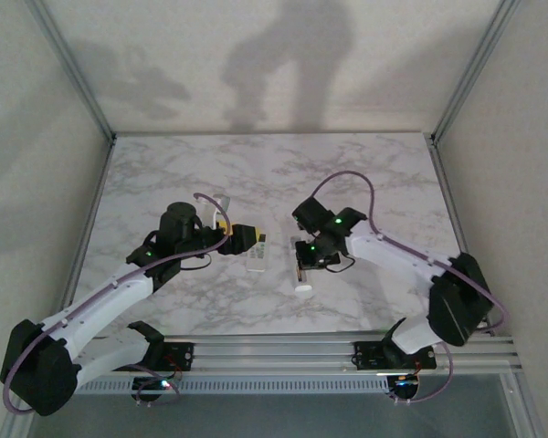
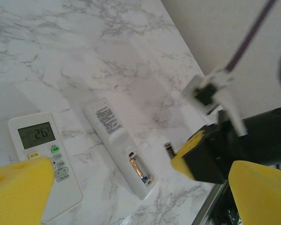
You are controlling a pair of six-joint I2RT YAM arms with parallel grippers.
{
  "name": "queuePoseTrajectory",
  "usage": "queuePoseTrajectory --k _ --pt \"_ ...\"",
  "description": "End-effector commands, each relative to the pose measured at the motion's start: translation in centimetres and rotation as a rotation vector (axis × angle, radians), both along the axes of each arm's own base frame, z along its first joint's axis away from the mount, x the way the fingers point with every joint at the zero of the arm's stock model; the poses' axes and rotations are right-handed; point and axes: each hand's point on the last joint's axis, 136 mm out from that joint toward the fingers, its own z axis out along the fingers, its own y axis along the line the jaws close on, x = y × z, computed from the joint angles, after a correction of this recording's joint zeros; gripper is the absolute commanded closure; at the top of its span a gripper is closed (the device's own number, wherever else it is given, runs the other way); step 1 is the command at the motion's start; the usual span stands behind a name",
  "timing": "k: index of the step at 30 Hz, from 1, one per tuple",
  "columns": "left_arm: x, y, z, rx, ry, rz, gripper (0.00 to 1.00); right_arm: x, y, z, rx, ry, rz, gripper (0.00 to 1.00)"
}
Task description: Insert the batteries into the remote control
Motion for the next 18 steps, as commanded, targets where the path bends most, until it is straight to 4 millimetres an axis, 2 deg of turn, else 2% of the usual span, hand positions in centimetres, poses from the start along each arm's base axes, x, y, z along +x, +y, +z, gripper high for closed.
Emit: queuePoseTrajectory --k 1,8,13,18 --pt "-0.1 0.3 1.1 -0.017 -0.033 0.006 0.04 -1.4 -0.1 -1.4 -0.062 0.087 0.083 0.98" --pt "-0.2 0.4 1.1 -0.018 -0.033 0.011 0.04 -1.8 0.8 -3.5 -0.126 0.13 0.092 0.95" --pt "-0.2 0.3 1.2 -0.02 -0.037 0.0 0.04 -1.6 0.7 -4.2 -0.152 0.143 0.072 0.82" --pt "-0.2 0.3 1.2 -0.022 -0.04 0.0 0.04 -1.5 0.3 -4.6 -0.185 0.142 0.045 0.82"
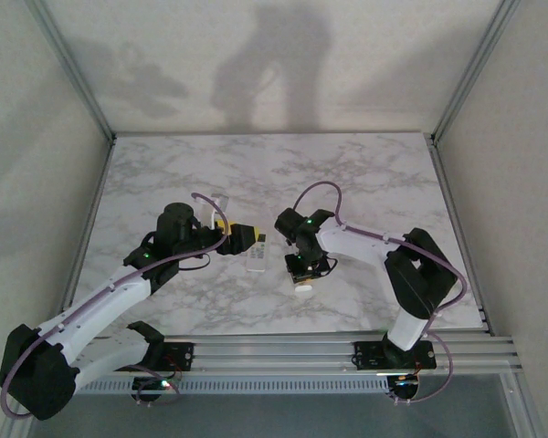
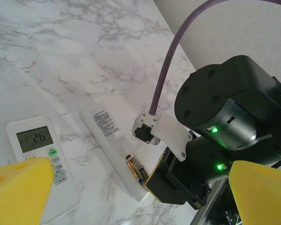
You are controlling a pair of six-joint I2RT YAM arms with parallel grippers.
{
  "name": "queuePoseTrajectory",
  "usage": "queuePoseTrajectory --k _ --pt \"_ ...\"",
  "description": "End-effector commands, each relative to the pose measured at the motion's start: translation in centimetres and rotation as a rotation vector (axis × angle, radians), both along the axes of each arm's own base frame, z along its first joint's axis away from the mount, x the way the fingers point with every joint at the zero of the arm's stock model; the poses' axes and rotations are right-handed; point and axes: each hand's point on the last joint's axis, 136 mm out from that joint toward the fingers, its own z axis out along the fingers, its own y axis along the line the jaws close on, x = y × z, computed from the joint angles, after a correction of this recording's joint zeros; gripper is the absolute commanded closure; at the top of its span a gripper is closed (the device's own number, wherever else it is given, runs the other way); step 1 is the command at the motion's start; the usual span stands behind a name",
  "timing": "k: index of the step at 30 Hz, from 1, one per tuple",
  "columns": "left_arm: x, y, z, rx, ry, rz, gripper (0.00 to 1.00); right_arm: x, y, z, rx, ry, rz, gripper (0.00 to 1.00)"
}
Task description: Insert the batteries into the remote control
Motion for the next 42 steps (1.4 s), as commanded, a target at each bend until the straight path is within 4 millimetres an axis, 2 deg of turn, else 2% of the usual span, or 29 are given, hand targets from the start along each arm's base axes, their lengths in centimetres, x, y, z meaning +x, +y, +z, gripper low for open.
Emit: queuePoseTrajectory --k 1,10,15,19,27,32,42 --pt "0.0 0.1 0.5 -0.012 -0.02 -0.001 0.04 0.1 -0.5 0.0 -0.053 0.002 -0.026 0.82" --pt "0.0 0.2 0.4 -0.01 -0.02 0.0 0.04 0.4 -1.0 0.2 -0.076 -0.024 -0.083 0.81" --pt "-0.1 0.2 0.2 -0.009 -0.016 0.001 0.04 0.5 0.0 1.1 -0.004 -0.039 -0.089 0.79" --pt "-0.1 0.2 0.1 -0.013 -0.013 0.001 0.04 1.0 -0.5 1.7 -0.001 -0.065 -0.129 0.8" --pt "-0.1 0.3 0.0 -0.009 -0.012 0.005 0.04 0.0 -0.5 0.2 0.002 -0.011 -0.14 0.87" --pt "-0.2 0.3 0.0 -0.014 -0.012 0.004 0.04 -0.1 -1.7 -1.0 -0.081 -0.001 -0.136 0.9" --pt "-0.1 0.3 -0.1 -0.008 -0.012 0.005 0.04 0.5 -1.2 -2.1 -0.084 -0.002 -0.141 0.92"
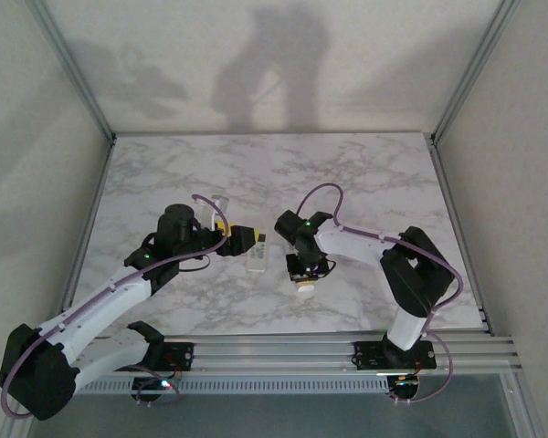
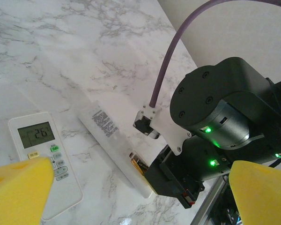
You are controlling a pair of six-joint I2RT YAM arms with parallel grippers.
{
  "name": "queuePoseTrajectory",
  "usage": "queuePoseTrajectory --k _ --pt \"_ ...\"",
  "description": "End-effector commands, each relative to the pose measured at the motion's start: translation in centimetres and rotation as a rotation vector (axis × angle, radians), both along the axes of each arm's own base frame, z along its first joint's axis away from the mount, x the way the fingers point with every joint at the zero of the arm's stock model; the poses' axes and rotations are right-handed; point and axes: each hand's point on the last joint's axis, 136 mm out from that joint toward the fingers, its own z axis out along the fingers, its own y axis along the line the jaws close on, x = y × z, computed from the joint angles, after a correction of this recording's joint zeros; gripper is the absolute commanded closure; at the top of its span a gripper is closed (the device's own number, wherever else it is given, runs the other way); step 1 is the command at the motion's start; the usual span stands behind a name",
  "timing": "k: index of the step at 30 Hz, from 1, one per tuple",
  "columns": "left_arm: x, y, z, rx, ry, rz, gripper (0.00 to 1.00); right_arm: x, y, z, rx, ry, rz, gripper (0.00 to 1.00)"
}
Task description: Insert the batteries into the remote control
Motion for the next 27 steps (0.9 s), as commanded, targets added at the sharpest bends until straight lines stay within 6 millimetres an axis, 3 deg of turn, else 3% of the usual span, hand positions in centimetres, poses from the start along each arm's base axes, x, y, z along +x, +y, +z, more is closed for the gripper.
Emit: queuePoseTrajectory --k 1,6,11,17,27 --pt "0.0 0.2 0.4 -0.014 -0.023 0.004 0.04 0.1 -0.7 -0.8 -0.046 0.008 -0.019 0.92" --pt "0.0 0.2 0.3 -0.012 -0.021 0.005 0.04 0.7 0.5 2.2 0.047 -0.047 -0.057 0.91" --pt "0.0 0.1 0.3 -0.016 -0.018 0.001 0.04 1.4 -2.0 4.0 -0.006 -0.157 -0.111 0.82" --pt "0.0 0.0 0.4 -0.021 -0.015 -0.004 0.04 1.1 -2.7 2.5 -0.057 -0.133 -0.097 0.83" --pt "-0.1 0.2 0.2 -0.012 -0.011 0.002 0.04 0.9 -1.8 0.4 -0.067 -0.076 -0.057 0.89"
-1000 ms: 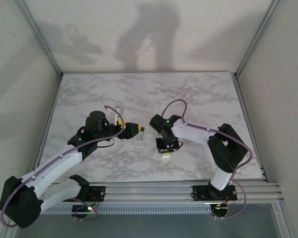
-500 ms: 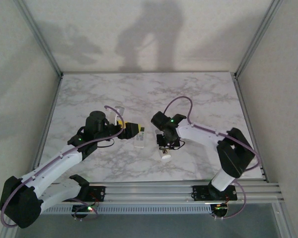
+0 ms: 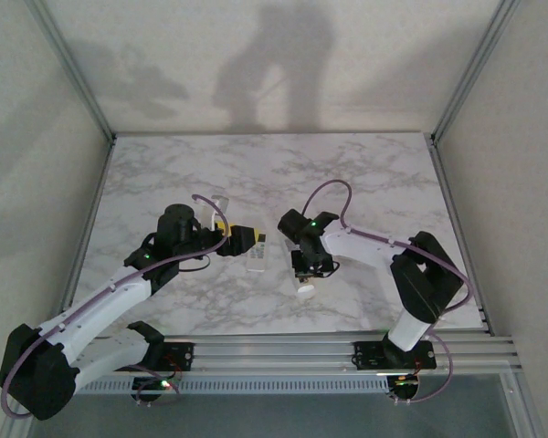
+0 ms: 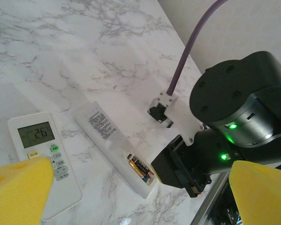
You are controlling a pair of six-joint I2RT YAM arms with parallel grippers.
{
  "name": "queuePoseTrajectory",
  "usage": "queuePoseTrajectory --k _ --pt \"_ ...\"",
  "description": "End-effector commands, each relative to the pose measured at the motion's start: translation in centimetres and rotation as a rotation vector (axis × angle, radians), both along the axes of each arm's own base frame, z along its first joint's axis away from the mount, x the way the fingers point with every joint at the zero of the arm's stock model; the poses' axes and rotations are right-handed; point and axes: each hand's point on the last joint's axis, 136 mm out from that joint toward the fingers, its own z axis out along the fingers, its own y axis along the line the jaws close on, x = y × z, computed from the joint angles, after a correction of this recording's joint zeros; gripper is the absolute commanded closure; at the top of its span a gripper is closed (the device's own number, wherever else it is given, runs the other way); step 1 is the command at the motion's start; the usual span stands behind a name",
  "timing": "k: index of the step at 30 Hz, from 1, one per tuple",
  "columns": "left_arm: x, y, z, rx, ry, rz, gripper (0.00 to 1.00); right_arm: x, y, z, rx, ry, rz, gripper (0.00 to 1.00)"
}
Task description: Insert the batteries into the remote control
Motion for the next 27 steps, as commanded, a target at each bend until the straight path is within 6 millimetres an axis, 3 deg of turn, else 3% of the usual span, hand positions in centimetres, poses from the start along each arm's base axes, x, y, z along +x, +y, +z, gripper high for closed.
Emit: queuePoseTrajectory --k 1,16,23,27 --pt "-0.2 0.2 0.1 -0.012 -0.01 0.002 0.04 -0.3 -0.2 -0.8 -0.018 0.021 0.01 0.9" --pt "-0.1 0.2 -0.1 -0.007 -0.01 0.002 0.04 -0.6 -0.1 -2.4 -0.073 0.049 0.029 0.92" --pt "-0.1 0.2 -0.1 -0.006 -0.01 0.002 0.04 0.4 0.5 1.6 -0.017 -0.034 0.022 0.9" --pt "-0.1 0.2 -0.1 -0.013 -0.01 0.003 0.04 0.3 0.9 2.2 0.016 -0.03 0.011 0.89"
